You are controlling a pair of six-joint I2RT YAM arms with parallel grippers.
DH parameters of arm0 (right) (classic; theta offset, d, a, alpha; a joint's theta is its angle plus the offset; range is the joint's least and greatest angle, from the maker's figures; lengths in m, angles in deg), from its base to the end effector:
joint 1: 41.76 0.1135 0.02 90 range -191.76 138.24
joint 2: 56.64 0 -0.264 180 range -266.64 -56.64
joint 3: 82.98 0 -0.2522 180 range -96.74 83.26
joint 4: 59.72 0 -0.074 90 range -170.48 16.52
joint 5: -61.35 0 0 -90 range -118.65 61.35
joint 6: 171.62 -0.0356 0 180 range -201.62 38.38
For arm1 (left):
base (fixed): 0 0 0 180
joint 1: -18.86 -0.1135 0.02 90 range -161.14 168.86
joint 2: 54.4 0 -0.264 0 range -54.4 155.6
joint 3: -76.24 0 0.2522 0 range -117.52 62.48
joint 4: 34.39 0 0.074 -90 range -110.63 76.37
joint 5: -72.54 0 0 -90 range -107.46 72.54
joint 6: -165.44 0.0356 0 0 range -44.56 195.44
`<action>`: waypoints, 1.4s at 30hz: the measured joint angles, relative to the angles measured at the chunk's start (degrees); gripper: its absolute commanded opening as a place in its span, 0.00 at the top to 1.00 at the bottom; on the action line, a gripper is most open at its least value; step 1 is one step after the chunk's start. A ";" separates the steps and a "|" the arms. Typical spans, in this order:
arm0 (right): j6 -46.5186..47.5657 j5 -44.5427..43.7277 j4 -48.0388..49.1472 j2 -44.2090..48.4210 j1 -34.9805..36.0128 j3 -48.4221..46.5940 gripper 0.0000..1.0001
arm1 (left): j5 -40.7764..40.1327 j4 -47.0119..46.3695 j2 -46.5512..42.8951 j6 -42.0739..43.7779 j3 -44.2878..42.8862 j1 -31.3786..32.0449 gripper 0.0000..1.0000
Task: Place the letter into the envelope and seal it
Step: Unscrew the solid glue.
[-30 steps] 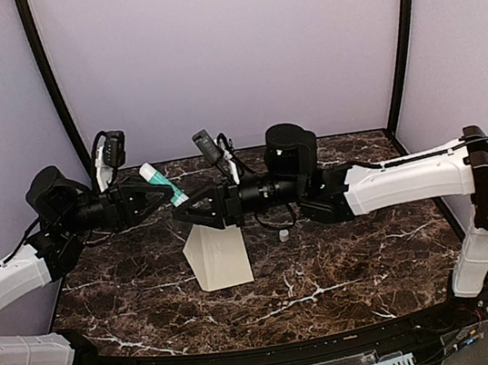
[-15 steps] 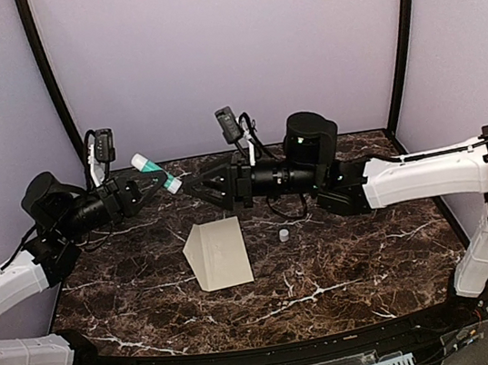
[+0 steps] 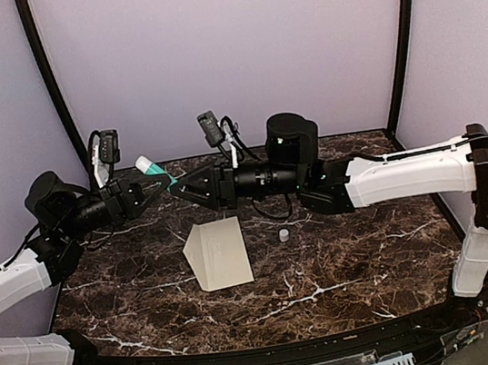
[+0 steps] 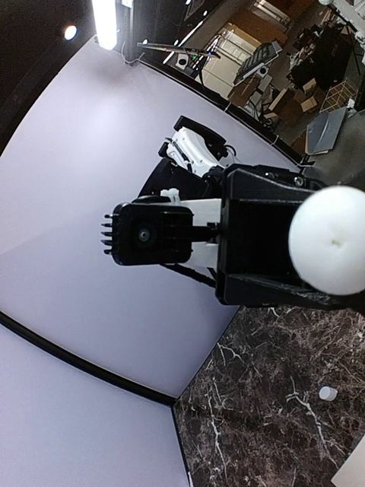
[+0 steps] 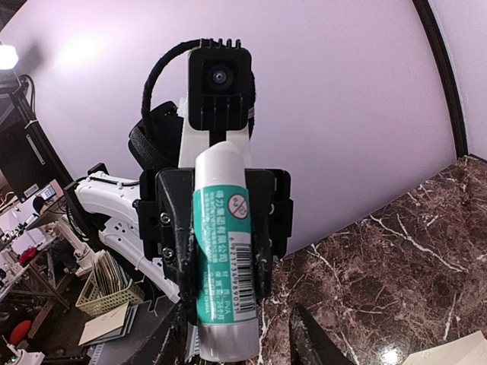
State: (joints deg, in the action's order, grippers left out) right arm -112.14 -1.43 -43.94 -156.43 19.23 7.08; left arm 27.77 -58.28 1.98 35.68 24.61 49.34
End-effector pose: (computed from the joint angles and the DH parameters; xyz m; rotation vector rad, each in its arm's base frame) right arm 0.1887 0.3739 0.3414 -0.8629 1.4786 1.5931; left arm 0.1757 -0.1327 0.3449 0.6543 1.3589 -1.4959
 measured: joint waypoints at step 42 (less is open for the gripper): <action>2.89 -0.37 -6.43 2.64 -0.63 2.93 0.87 | 1.11 12.66 0.20 0.48 -4.48 -4.61 0.46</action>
State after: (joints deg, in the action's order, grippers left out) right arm -109.26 -1.80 -50.37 -153.79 18.60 10.01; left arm 28.88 -45.63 2.18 36.16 20.13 44.72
